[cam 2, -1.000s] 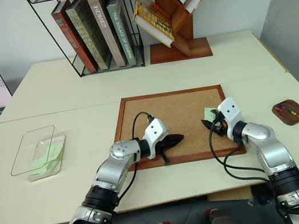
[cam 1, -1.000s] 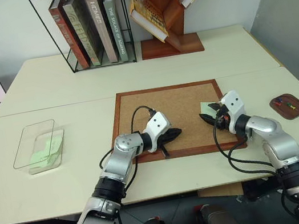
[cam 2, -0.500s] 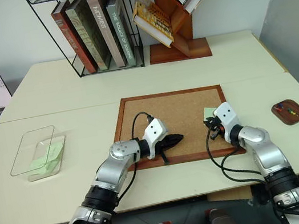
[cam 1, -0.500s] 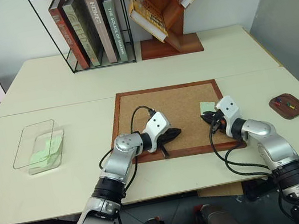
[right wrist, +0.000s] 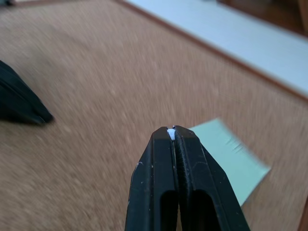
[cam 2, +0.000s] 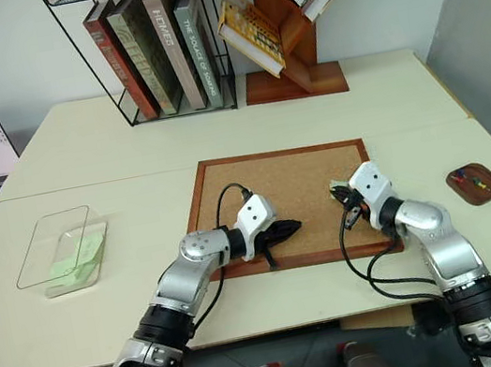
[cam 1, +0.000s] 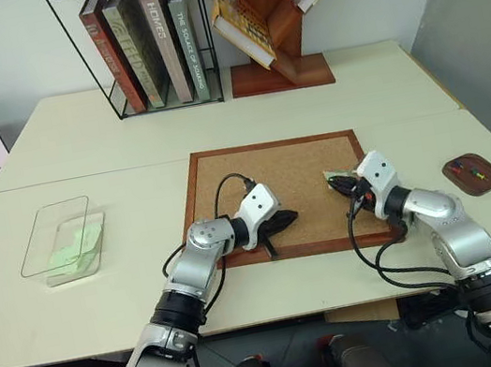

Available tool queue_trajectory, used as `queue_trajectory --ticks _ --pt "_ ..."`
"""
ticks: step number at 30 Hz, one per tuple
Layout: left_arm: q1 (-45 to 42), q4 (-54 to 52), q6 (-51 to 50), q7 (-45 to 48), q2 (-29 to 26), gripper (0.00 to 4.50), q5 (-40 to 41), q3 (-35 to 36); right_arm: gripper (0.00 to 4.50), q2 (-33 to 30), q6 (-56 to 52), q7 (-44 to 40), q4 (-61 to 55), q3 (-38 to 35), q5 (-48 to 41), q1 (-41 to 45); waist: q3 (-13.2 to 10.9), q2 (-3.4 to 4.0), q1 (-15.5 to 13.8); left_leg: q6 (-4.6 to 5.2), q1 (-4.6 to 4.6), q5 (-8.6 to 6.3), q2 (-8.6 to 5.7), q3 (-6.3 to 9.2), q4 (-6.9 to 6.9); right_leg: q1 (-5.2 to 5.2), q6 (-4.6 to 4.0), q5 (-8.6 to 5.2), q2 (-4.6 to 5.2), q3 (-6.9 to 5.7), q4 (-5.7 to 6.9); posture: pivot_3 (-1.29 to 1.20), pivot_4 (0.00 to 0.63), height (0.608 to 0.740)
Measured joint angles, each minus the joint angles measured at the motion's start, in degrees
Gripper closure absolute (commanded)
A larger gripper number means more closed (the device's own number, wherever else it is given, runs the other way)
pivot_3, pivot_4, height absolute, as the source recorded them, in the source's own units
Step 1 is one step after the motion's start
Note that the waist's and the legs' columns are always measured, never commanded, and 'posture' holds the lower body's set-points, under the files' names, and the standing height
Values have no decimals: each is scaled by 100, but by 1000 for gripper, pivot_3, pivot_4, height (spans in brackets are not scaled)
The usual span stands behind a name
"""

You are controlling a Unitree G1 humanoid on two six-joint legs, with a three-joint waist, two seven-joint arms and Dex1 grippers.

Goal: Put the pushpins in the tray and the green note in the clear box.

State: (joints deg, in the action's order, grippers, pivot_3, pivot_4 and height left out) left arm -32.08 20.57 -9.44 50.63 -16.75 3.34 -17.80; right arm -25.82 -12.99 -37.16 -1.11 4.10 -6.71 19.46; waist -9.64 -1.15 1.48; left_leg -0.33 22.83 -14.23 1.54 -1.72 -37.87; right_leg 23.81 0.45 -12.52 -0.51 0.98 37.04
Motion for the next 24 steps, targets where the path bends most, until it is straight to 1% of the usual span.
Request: queue_trajectory --ticks 8,11,13,14,16,17,18,20,21,22,23,24 --pt "-11 5 -52 14 12 4500 47 45 4475 -366 117 -190 -409 30 137 -4 0 0 3 0 -1 0 0 -3 0 0 -8 -5 0 -1 0 0 150 740" --pt "-6 -113 -326 25 17 4500 168 112 4475 -377 141 -245 -532 70 151 -22 -2 -3 3 0 4 0 0 -2 0 5 -2 -1 0 0 0 0 150 740" --pt "27 -241 -542 39 2 4106 268 193 4500 -377 142 -251 -553 77 151 -28 -4 -6 5 0 15 0 1 -9 1 21 1 1 0 2 4 0 150 740" --pt "38 -281 -626 56 -23 4047 315 227 4500 -377 142 -252 -553 77 150 -30 -5 -6 6 0 17 0 0 -10 2 24 1 1 -1 2 4 0 150 740" --pt "44 -417 -756 156 -146 3621 350 241 4500 -380 140 -266 -555 77 148 -36 -9 -9 25 0 17 0 2 -12 6 27 1 1 -3 4 4 0 150 740" --pt "45 -468 -758 194 -199 3505 357 250 4500 -385 138 -277 -555 77 146 -36 -10 -9 26 0 17 0 3 -11 8 29 1 1 -4 4 4 0 150 740" --pt "44 -490 -736 230 -238 3243 361 282 4500 -386 136 -282 -557 77 145 -35 -10 -9 24 0 18 0 3 -10 9 29 1 0 -4 3 4 0 150 740" --pt "38 -494 -642 249 -282 2950 361 370 4500 -386 132 -292 -572 77 142 -35 -12 -11 16 0 19 0 3 -8 10 29 0 0 -4 2 3 0 150 740" --pt "25 -492 -562 256 -312 2647 353 374 4500 -387 121 -316 -590 78 135 -34 -14 -13 13 0 20 0 2 -9 9 29 0 0 -4 3 3 0 150 740" --pt "5 -488 -424 268 -341 2552 330 374 4500 -395 100 -362 -625 80 119 -34 -16 -16 12 0 21 0 2 -10 9 29 0 0 -4 3 2 0 150 740" --pt "-35 -477 -252 282 -361 2316 302 373 4500 -401 72 -405 -666 88 95 -33 -19 -21 7 0 21 0 2 -10 9 29 0 0 -3 4 2 0 150 740" --pt "-100 -469 -54 296 -386 2176 256 368 4500 -402 27 -431 -721 113 88 -32 -22 -26 3 0 21 0 2 -10 8 29 0 0 -3 4 2 0 150 740"
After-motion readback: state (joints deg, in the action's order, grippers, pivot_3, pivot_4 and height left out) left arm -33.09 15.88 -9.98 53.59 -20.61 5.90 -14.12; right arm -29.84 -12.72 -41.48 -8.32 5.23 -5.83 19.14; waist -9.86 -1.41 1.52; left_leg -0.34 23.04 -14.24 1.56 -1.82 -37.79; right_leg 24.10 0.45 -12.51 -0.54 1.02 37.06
